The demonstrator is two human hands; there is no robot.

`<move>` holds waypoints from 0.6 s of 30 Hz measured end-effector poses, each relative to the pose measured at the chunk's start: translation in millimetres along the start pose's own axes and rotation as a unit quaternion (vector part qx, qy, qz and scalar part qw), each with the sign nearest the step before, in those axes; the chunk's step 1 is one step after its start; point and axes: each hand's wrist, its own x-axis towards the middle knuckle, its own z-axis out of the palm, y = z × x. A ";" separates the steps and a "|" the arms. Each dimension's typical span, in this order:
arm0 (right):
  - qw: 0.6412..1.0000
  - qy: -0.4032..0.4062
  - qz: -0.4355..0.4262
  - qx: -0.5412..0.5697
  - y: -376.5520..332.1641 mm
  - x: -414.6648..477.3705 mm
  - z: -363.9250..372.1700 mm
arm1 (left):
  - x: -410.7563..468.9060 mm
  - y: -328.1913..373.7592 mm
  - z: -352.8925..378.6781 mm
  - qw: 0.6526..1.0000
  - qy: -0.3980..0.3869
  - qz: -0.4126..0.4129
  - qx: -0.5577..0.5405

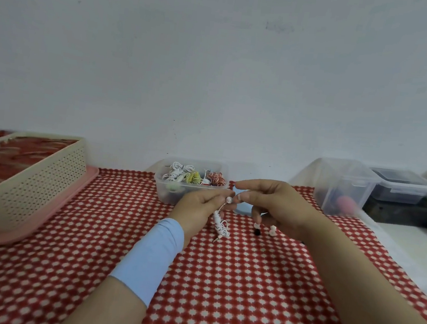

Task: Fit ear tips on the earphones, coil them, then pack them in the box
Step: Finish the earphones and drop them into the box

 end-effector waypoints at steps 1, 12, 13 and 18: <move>1.000 0.009 -0.006 0.004 0.8 -0.1 0.5 | -0.2 -0.1 0.0 1.000 0.007 0.003 -0.007; 0.999 0.001 -0.040 0.031 7.3 -5.6 6.7 | -0.5 -4.4 7.0 0.995 0.017 0.010 -0.093; 0.999 -0.001 -0.041 0.030 7.5 -5.7 6.7 | -1.1 -4.9 6.8 0.995 0.015 0.010 -0.093; 0.999 -0.015 -0.028 0.036 7.5 -4.8 6.2 | -0.9 -8.0 5.8 0.996 -0.002 0.010 -0.092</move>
